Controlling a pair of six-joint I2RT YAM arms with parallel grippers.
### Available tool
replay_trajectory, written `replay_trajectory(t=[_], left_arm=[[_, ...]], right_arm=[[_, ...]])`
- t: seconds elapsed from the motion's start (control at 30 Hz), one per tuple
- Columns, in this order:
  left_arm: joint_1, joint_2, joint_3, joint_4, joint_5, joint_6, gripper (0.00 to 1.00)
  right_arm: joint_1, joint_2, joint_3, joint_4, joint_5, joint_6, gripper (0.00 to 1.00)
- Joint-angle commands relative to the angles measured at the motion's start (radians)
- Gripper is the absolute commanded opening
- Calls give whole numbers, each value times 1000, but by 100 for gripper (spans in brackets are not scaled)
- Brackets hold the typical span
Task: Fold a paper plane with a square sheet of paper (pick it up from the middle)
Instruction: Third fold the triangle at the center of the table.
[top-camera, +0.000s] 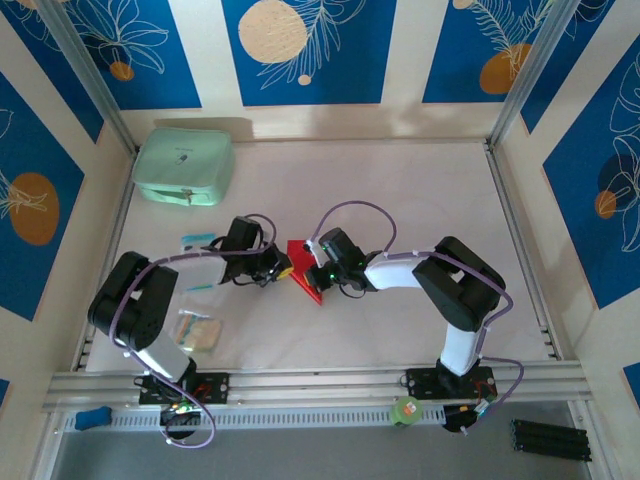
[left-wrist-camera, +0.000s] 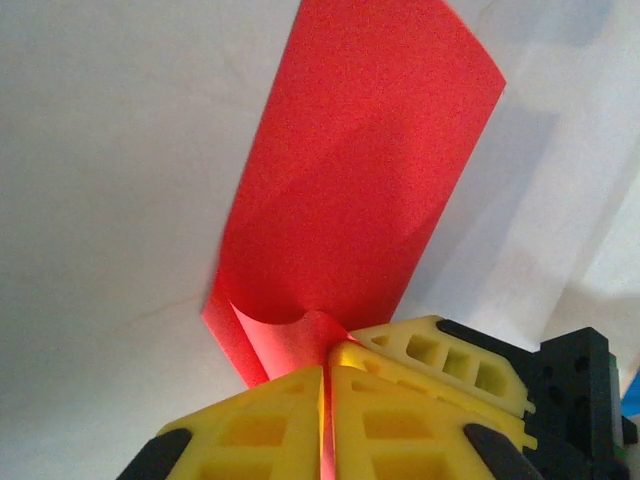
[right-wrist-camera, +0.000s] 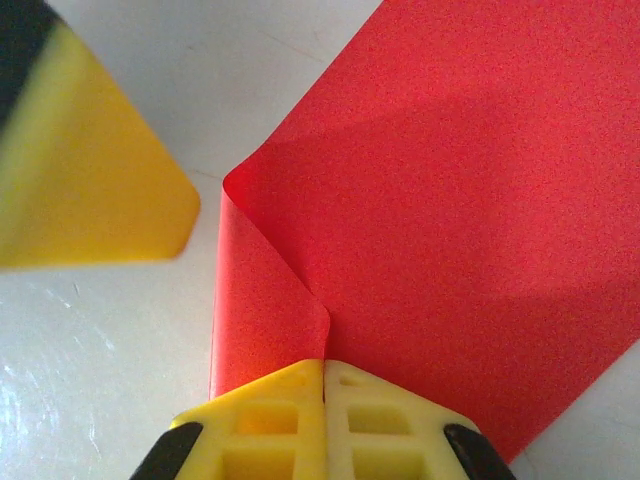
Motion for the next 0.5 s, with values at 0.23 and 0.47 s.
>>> replay_trajectory(t=[0.23, 0.47], left_arm=[[-61, 10, -28, 129, -48, -131, 7], [-74, 27, -24, 136, -94, -173, 6]], right_arm=[[13, 34, -6, -35, 18, 9, 0], [14, 42, 5, -40, 17, 6, 0]])
